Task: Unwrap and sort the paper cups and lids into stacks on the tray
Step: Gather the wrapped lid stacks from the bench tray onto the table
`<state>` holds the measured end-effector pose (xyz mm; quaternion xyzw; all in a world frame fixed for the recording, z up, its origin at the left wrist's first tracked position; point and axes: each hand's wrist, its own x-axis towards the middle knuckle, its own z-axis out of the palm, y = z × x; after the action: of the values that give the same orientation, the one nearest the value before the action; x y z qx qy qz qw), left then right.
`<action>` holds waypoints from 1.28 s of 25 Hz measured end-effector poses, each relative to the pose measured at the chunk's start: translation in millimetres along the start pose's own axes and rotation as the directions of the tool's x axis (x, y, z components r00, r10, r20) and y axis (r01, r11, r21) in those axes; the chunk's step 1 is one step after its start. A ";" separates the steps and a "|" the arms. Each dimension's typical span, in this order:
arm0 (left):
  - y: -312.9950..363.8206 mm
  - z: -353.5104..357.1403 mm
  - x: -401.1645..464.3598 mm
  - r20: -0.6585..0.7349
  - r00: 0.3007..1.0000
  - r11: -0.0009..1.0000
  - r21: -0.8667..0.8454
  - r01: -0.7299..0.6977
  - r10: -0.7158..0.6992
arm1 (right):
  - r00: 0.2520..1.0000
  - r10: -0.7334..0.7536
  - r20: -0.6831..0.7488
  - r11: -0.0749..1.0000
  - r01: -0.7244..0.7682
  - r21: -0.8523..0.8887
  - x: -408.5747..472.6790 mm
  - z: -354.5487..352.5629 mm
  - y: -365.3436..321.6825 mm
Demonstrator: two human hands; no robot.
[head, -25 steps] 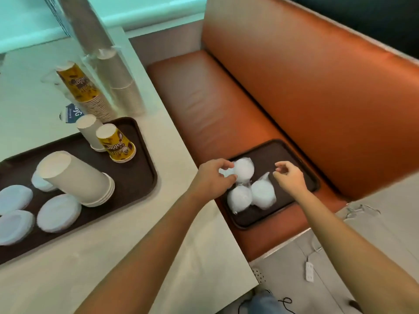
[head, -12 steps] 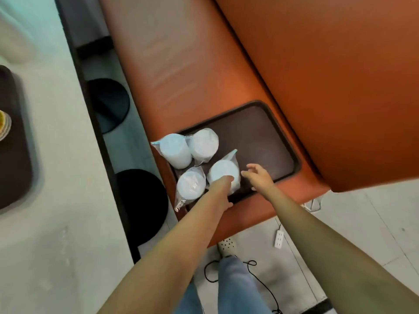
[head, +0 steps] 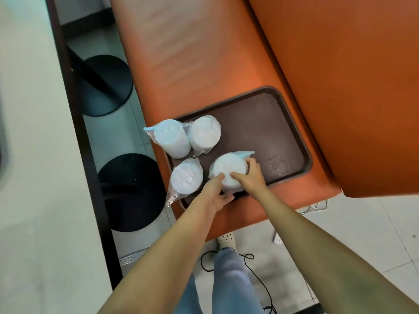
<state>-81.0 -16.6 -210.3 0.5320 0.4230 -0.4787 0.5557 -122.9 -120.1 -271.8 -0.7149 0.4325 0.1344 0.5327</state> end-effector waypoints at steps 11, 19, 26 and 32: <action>36.4 4.2 -162.0 0.240 0.869 0.902 -0.095 -0.421 0.432 | 0.832 -0.504 -0.232 0.708 0.552 0.441 -138.4 -72.3 -163.1; 111.4 -153.5 -320.1 -0.041 0.363 0.345 -0.230 -0.910 0.931 | 0.668 -0.743 -0.049 0.504 0.606 0.615 -274.7 40.3 -328.4; 159.2 -357.0 -363.0 -0.174 0.273 0.248 -0.155 -0.956 0.946 | 0.586 -0.786 0.195 0.604 0.665 0.439 -357.4 194.9 -410.2; 206.4 -481.0 -376.6 0.026 0.250 0.251 -0.100 -0.963 0.968 | 0.543 -0.774 0.324 0.633 0.667 0.394 -374.7 298.8 -465.9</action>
<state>71.4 488.4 160.5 0.6417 0.0015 -0.0468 0.7656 91.2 347.4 155.2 -0.7097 -0.0312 0.0194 0.7036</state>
